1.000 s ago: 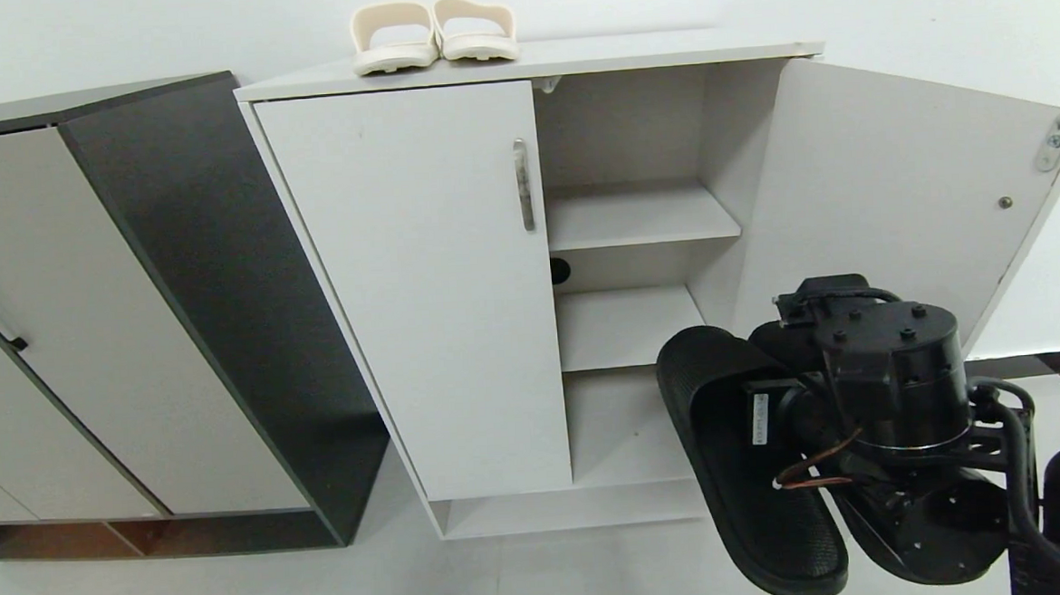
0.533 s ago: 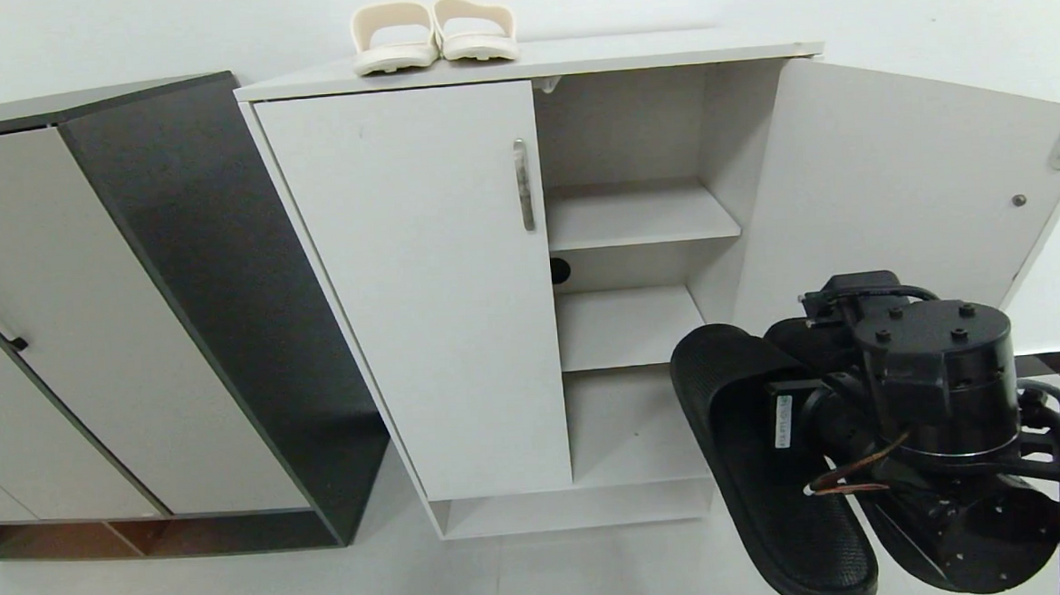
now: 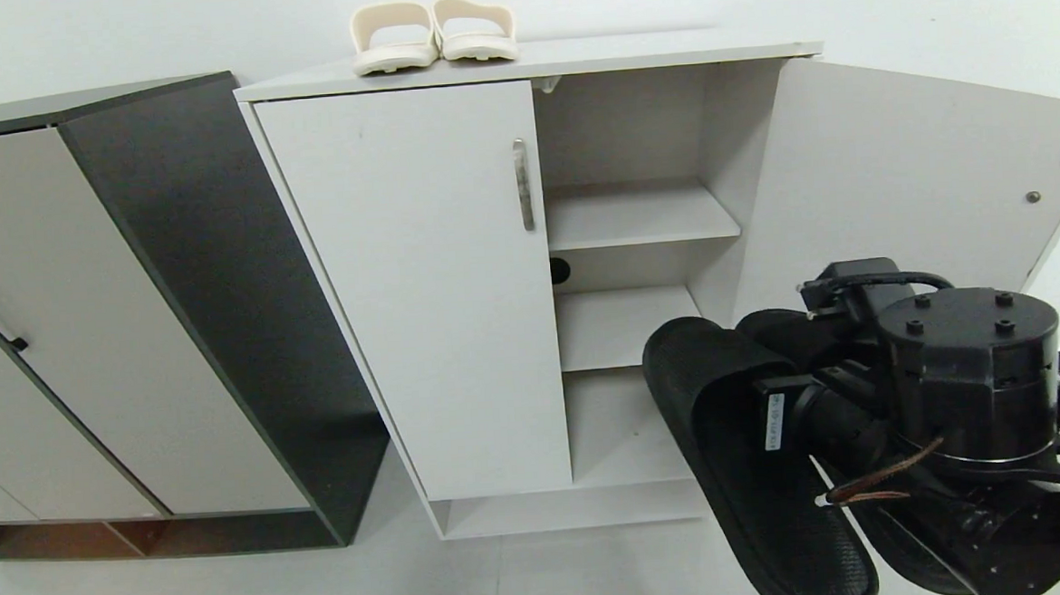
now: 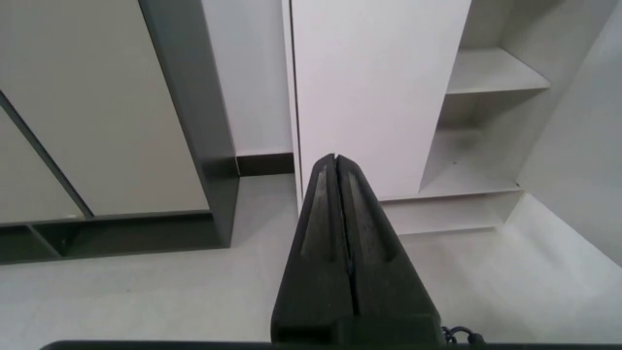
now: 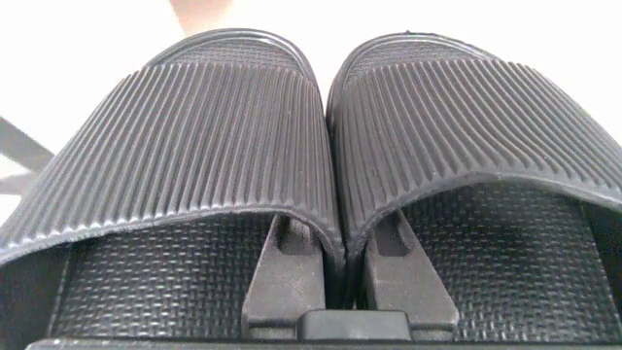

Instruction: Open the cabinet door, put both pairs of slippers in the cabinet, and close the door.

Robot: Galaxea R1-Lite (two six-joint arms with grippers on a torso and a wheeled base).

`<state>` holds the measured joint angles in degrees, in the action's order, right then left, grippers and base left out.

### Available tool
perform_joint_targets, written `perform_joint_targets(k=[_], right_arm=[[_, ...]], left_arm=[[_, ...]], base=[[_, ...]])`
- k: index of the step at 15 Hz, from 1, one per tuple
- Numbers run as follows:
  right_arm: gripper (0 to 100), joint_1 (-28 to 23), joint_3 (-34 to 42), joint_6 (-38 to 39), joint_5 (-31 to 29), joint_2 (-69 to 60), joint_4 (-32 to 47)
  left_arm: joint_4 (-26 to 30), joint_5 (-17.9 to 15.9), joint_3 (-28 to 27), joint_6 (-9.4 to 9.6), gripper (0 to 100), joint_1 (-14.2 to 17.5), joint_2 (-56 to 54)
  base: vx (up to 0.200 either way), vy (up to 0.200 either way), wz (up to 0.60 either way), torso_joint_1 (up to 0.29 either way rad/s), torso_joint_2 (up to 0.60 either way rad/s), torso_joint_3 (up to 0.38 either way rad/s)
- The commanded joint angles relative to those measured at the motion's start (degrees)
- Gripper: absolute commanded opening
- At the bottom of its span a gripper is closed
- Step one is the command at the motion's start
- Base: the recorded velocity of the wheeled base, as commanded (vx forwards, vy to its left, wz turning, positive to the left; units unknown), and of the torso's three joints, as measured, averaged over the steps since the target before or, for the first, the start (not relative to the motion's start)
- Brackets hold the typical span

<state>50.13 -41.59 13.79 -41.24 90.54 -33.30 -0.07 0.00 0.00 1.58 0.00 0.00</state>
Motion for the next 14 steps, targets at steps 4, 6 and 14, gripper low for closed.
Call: perform_joint_targets(k=[4, 6, 14], right_arm=[[0, 1.64, -6.66, 2.12, 2.48, 8.07, -0.45], [0, 1.64, -7.45, 3.35, 2.48, 11.41, -1.5], [0, 1.99, -8.59, 4.49, 1.87, 16.6, -3.26]], left_arm=[[-0.01, 0.0, 0.0, 0.09, 0, 0.0, 0.09], [-0.01, 0.0, 0.0, 0.17, 0, 0.0, 0.09], [-0.01, 0.0, 0.0, 0.09, 0, 0.0, 0.09]], base=[[0.0, 0.0, 0.0, 0.0, 0.0, 0.0], [0.0, 0.0, 0.0, 0.0, 0.0, 0.0], [0.0, -0.15, 0.0, 0.003, 0.0, 0.001]])
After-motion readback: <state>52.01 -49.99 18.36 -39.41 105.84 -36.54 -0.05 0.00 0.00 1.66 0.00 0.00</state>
